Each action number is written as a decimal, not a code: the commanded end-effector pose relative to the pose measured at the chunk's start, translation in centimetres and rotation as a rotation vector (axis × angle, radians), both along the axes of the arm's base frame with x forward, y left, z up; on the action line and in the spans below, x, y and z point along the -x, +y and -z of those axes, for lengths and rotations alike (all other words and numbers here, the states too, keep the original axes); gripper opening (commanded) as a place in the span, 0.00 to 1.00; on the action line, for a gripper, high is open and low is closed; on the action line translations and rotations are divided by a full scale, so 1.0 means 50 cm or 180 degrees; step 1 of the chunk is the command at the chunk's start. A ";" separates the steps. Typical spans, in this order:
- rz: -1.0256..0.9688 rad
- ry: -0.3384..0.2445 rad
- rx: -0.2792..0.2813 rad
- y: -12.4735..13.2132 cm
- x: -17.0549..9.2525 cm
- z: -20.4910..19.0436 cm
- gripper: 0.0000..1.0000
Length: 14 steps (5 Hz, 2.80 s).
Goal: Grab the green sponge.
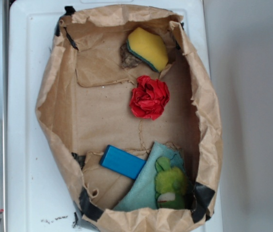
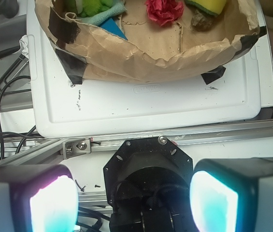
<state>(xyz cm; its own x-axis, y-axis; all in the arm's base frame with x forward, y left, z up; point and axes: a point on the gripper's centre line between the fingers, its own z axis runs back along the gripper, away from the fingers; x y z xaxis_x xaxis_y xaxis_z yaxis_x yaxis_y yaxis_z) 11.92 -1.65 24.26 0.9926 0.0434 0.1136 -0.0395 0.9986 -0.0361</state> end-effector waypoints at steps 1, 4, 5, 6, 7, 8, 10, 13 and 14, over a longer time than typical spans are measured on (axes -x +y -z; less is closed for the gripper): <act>0.0000 0.0000 0.0000 0.000 0.000 0.000 1.00; -0.0178 -0.0332 0.0024 0.028 -0.152 0.053 1.00; -0.0376 -0.0363 0.0048 0.060 -0.210 0.088 1.00; -0.0547 -0.0387 0.0001 0.083 -0.259 0.128 1.00; -0.0645 -0.0344 -0.0029 0.100 -0.298 0.156 1.00; -0.0710 -0.0333 -0.0095 0.107 -0.318 0.177 1.00; -0.0837 -0.0413 -0.0203 0.127 -0.345 0.210 1.00; -0.0837 -0.0413 -0.0203 0.127 -0.345 0.210 1.00; -0.0837 -0.0413 -0.0203 0.127 -0.345 0.210 1.00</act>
